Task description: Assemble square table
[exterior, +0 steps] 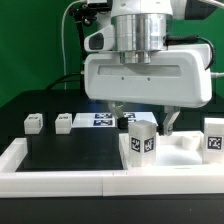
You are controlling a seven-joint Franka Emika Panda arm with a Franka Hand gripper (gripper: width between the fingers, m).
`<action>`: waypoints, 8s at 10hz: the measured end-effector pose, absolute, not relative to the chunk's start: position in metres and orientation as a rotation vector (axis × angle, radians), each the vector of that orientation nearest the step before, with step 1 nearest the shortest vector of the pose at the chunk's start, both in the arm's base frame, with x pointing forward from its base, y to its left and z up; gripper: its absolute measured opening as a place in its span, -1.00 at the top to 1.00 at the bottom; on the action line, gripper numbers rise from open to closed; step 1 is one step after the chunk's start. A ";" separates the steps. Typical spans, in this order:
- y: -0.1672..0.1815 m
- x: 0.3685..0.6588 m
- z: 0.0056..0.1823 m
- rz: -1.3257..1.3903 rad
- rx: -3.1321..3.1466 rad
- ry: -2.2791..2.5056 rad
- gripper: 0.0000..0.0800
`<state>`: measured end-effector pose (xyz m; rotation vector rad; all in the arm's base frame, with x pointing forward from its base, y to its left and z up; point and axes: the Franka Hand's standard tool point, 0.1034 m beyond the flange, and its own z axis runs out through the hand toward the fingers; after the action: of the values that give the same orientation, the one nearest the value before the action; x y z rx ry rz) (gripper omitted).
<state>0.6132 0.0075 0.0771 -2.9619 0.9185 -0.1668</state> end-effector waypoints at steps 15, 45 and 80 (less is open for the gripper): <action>0.003 0.613 0.077 -0.173 -3.114 -0.563 -0.62; 0.010 0.607 0.075 -0.287 -2.982 0.883 0.23; 0.050 0.537 0.062 -0.108 -2.355 1.885 -0.62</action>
Offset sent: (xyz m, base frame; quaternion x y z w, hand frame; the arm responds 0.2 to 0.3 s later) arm 0.0000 0.0000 0.0000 0.0000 0.0000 -0.1938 0.9810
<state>0.5375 0.0496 0.0624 -2.3548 1.8849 -0.1081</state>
